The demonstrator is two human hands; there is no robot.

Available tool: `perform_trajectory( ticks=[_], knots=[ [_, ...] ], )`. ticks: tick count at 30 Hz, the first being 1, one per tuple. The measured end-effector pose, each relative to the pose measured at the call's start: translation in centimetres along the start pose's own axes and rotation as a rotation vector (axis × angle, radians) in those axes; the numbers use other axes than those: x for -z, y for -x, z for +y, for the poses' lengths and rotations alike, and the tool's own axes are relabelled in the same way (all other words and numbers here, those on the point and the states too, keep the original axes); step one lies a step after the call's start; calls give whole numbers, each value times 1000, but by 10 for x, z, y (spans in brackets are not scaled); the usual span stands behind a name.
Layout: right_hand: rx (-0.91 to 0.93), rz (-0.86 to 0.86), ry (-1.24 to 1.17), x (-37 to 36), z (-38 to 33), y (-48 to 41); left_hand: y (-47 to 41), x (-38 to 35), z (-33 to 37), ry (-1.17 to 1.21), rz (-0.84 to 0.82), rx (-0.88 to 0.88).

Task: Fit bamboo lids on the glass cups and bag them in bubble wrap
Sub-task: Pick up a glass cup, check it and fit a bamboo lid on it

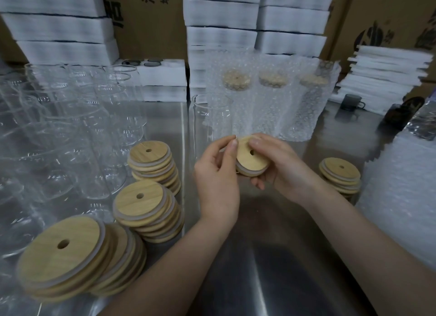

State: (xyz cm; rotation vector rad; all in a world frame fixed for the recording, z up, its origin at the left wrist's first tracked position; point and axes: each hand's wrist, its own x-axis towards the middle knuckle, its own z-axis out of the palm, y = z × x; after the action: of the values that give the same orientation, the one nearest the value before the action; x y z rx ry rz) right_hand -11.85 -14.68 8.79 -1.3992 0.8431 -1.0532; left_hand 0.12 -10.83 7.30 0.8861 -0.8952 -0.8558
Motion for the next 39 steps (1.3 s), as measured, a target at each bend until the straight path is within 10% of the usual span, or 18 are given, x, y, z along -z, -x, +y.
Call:
perform_trajectory(
  ticks=[5, 19, 29, 39],
  knots=[
    [4, -113, 86, 4, -1, 2, -1, 2, 1, 73, 10, 29],
    [71, 293, 149, 0, 0, -4, 10, -7, -1, 117, -248, 111],
    [42, -92, -68, 17, -7, 1, -2, 2, 0, 180, -154, 216],
    [115, -101, 69, 13, -3, 0, -4, -1, 3, 221, -64, 167]
  ],
)
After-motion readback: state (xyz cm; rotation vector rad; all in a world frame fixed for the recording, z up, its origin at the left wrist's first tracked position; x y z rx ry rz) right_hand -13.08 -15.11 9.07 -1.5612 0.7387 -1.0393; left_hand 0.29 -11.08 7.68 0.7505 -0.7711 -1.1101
